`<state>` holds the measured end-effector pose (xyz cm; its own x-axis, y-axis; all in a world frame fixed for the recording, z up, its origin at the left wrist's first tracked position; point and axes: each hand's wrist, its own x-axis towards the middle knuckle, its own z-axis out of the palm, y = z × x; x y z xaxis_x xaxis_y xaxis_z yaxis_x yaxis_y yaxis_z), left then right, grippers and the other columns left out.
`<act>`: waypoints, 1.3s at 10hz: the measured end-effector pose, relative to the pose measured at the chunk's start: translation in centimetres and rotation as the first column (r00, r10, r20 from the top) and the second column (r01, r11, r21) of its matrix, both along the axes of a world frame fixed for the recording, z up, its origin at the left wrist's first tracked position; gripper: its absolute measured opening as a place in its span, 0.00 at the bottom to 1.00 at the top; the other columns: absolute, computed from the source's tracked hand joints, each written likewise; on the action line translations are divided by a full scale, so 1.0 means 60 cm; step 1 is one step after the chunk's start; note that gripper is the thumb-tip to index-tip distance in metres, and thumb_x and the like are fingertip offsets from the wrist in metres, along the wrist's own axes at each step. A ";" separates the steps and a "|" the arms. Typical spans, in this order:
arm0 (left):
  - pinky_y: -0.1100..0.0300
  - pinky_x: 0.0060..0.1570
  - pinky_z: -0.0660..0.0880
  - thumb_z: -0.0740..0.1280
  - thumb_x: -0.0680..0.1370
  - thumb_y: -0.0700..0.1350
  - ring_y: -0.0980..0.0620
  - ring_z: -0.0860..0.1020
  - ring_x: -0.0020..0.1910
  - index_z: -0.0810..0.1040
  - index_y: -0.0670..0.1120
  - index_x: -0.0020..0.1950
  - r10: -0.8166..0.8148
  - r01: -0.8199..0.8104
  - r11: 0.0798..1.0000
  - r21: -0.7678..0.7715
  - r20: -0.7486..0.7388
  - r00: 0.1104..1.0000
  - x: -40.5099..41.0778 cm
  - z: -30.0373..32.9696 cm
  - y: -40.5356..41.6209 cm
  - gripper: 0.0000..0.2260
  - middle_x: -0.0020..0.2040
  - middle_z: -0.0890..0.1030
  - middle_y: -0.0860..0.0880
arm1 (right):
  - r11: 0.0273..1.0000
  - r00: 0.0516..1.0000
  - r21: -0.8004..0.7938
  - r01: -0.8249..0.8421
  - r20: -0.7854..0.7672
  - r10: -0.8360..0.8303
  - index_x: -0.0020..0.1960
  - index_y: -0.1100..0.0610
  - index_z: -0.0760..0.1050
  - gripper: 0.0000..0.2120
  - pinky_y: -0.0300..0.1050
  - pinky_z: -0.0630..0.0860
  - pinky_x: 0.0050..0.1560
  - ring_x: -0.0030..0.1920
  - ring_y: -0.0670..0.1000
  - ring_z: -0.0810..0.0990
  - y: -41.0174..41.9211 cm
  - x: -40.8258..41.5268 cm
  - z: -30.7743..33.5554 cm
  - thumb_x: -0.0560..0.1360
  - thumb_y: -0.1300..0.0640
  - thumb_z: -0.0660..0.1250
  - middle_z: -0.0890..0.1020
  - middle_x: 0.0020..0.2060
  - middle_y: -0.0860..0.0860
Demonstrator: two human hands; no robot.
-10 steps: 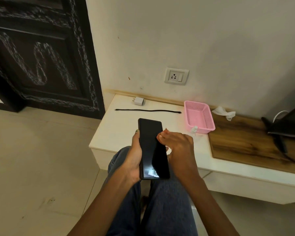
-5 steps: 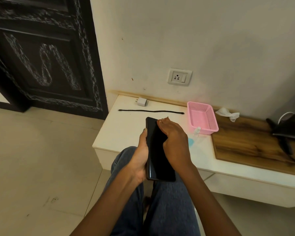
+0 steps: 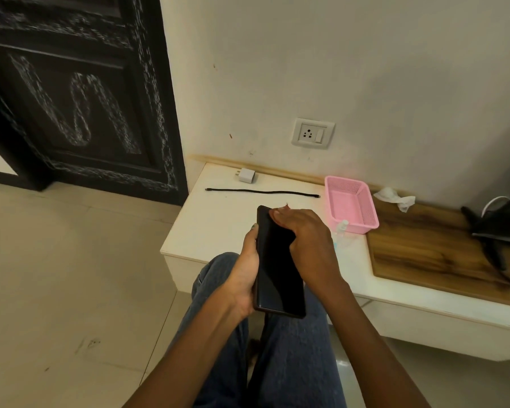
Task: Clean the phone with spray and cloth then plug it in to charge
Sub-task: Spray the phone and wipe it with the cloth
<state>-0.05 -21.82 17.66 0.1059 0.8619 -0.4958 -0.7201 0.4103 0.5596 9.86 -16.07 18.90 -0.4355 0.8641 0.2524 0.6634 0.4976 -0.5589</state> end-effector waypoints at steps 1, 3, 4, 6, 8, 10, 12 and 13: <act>0.56 0.42 0.78 0.57 0.77 0.65 0.47 0.81 0.41 0.82 0.46 0.52 -0.017 0.017 0.999 -0.034 -0.016 1.000 -0.001 -0.007 -0.003 0.25 0.42 0.84 0.43 | 0.999 0.997 -0.030 0.022 0.081 -0.020 0.61 0.57 0.76 0.25 0.32 0.58 0.59 0.64 0.54 0.71 0.000 0.015 -0.001 0.70 0.75 0.59 0.77 0.61 0.55; 0.62 0.34 0.78 0.55 0.78 0.63 0.51 0.82 0.34 0.82 0.47 0.47 -0.032 0.032 1.000 0.000 0.034 0.999 -0.001 -0.012 -0.002 0.23 0.36 0.84 0.46 | 0.990 0.990 0.036 0.139 0.014 -0.140 0.58 0.61 0.78 0.17 0.36 0.65 0.55 0.58 0.55 0.75 -0.015 0.004 -0.014 0.73 0.72 0.60 0.80 0.55 0.56; 0.62 0.36 0.80 0.57 0.78 0.61 0.51 0.83 0.37 0.82 0.47 0.52 -0.001 0.000 1.000 0.011 0.089 0.996 -0.003 -0.003 -0.004 0.22 0.40 0.85 0.46 | 0.992 0.993 0.049 0.114 -0.006 -0.114 0.56 0.65 0.78 0.17 0.42 0.68 0.56 0.57 0.58 0.75 -0.020 -0.020 -0.012 0.73 0.69 0.56 0.81 0.53 0.58; 0.57 0.61 0.70 0.60 0.79 0.56 0.49 0.78 0.53 0.82 0.45 0.57 0.127 -0.116 0.992 -0.054 0.312 0.942 -0.004 0.001 -0.008 0.18 0.48 0.83 0.45 | 1.000 1.000 0.010 0.018 -0.024 -0.017 0.63 0.61 0.74 0.26 0.39 0.59 0.66 0.66 0.54 0.71 -0.027 -0.052 -0.008 0.69 0.64 0.51 0.77 0.62 0.55; 0.58 0.52 0.77 0.65 0.75 0.51 0.50 0.81 0.47 0.82 0.42 0.56 0.193 -0.184 0.981 -0.061 0.409 0.892 -0.002 -0.003 -0.004 0.16 0.45 0.82 0.46 | 0.999 0.999 0.027 0.016 -0.034 -0.016 0.60 0.61 0.77 0.21 0.38 0.67 0.61 0.60 0.53 0.74 -0.039 -0.040 -0.012 0.71 0.68 0.55 0.79 0.58 0.55; 0.58 0.44 0.74 0.59 0.78 0.60 0.50 0.80 0.40 0.85 0.45 0.42 0.138 -0.116 0.984 -0.133 0.172 0.975 -0.024 -0.033 -0.007 0.22 0.37 0.83 0.46 | 0.992 -0.246 0.125 -0.033 0.961 -0.129 0.39 0.66 0.83 0.17 0.51 0.67 0.62 0.52 0.56 0.77 -0.109 -0.134 -0.012 0.67 0.53 0.64 0.83 0.44 0.58; 0.51 0.60 0.71 0.57 0.75 0.67 0.44 0.78 0.53 0.77 0.40 0.61 0.130 -0.103 0.977 -0.186 0.139 0.982 -0.044 -0.054 -0.005 0.32 0.53 0.81 0.41 | 0.987 -0.259 -0.073 -0.141 0.965 0.034 0.57 0.55 0.77 0.23 0.55 0.66 0.61 0.55 0.49 0.77 -0.114 -0.118 -0.072 0.63 0.55 0.60 0.80 0.50 0.51; 0.52 0.55 0.73 0.55 0.76 0.67 0.44 0.79 0.50 0.77 0.39 0.62 0.115 -0.080 0.981 -0.175 0.200 0.973 -0.042 -0.058 -0.007 0.34 0.48 0.82 0.41 | 0.960 0.877 -0.159 -0.231 0.393 0.276 0.57 0.60 0.78 0.20 0.51 0.66 0.62 0.58 0.33 0.70 -0.167 -0.059 -0.089 0.66 0.67 0.61 0.81 0.52 0.55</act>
